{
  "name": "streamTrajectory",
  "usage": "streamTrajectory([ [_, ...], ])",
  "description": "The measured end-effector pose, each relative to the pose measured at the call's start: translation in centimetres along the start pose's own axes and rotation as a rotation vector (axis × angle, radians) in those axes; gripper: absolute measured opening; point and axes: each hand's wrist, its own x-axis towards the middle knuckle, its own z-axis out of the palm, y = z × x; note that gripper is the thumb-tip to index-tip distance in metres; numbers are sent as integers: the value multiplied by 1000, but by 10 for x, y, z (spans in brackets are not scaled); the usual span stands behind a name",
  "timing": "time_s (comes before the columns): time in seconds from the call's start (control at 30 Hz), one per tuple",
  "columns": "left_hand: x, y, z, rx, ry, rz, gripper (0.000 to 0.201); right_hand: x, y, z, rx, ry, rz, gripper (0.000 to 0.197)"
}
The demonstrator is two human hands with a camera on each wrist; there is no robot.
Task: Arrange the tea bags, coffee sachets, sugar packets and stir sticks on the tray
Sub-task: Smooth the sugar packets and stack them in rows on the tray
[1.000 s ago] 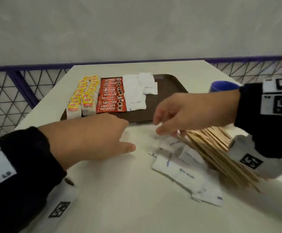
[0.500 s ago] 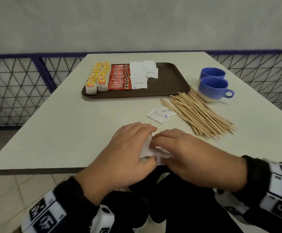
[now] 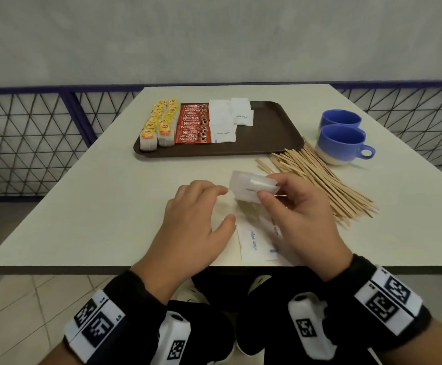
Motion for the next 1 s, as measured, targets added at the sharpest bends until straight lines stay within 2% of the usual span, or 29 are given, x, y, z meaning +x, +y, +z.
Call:
streamTrajectory([
  [0.13,-4,-1,0,-176,59,-18,48,2,-3,-2,188,78,19,20],
  [0.27,6,10,-2,-540,69,-106,44,1,-5,-3,269,26,83,25],
  [0.33,14,16,0,-635,49,-124,44,1,-4,-2,265,-5,112,32],
  [0.43,21,20,4,-679,51,-84,44,2,-2,-1,231,-12,137,32],
  [0.6,21,15,5,-806,70,-99,27,1,-4,0,280,-4,173,29],
  [0.8,18,15,3,-775,69,-92,8,0,-5,1,220,-16,159,23],
  [0.93,17,17,3,-743,154,-55,15,-2,-4,-1,156,43,60,17],
  [1.0,16,20,-1,-764,206,-63,26,-2,-1,-3,149,68,-13,20],
])
